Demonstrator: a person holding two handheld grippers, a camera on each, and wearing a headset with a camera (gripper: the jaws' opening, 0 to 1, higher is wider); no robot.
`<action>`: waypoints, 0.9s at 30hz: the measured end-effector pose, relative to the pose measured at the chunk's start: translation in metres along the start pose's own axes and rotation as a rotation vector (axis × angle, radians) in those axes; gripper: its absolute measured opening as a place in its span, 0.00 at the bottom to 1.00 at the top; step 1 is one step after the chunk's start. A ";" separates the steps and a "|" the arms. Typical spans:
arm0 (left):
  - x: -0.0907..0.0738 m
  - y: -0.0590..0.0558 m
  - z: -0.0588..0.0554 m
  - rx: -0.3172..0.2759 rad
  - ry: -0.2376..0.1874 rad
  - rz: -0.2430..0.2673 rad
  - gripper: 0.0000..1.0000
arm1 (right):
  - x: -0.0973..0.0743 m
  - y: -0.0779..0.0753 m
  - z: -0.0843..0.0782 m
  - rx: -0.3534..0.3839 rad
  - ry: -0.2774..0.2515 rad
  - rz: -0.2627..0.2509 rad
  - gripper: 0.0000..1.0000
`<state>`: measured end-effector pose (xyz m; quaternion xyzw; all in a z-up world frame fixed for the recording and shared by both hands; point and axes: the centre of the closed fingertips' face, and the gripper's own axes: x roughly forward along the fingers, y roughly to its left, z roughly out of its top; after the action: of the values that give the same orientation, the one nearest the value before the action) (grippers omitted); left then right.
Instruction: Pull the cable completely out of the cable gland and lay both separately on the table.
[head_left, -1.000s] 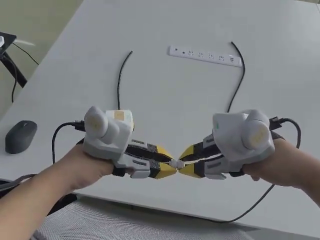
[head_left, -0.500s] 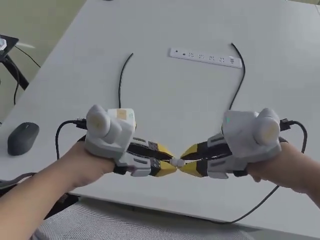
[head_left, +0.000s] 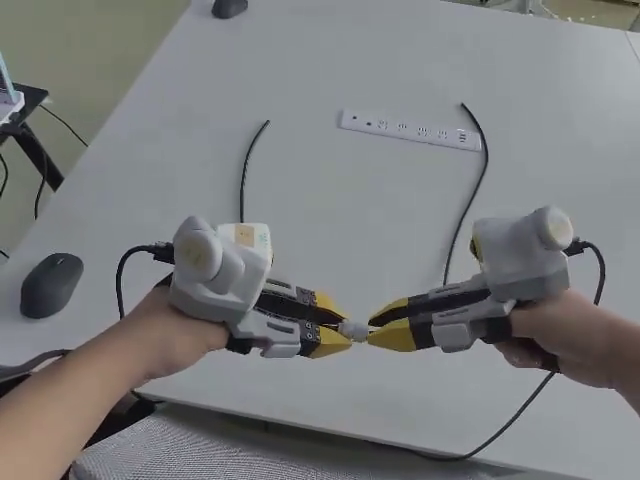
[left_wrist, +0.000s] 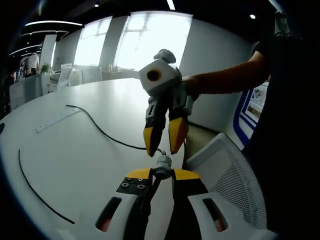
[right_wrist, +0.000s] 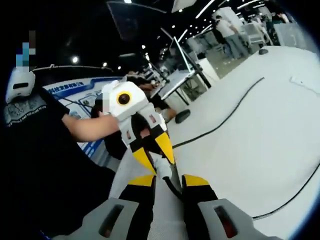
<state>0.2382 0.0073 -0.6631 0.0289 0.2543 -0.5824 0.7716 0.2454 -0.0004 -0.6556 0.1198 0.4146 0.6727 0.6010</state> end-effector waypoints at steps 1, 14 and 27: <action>-0.001 0.000 0.000 0.010 0.003 0.001 0.15 | -0.002 0.000 0.003 0.050 -0.019 0.031 0.18; 0.004 -0.002 0.007 0.090 0.017 0.014 0.15 | 0.007 0.006 -0.001 0.168 0.029 0.124 0.17; 0.007 -0.002 0.008 0.105 0.026 0.014 0.15 | 0.010 0.011 -0.004 0.203 0.069 0.175 0.09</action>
<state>0.2407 -0.0027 -0.6586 0.0787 0.2334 -0.5889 0.7698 0.2324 0.0080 -0.6532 0.1926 0.4888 0.6810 0.5102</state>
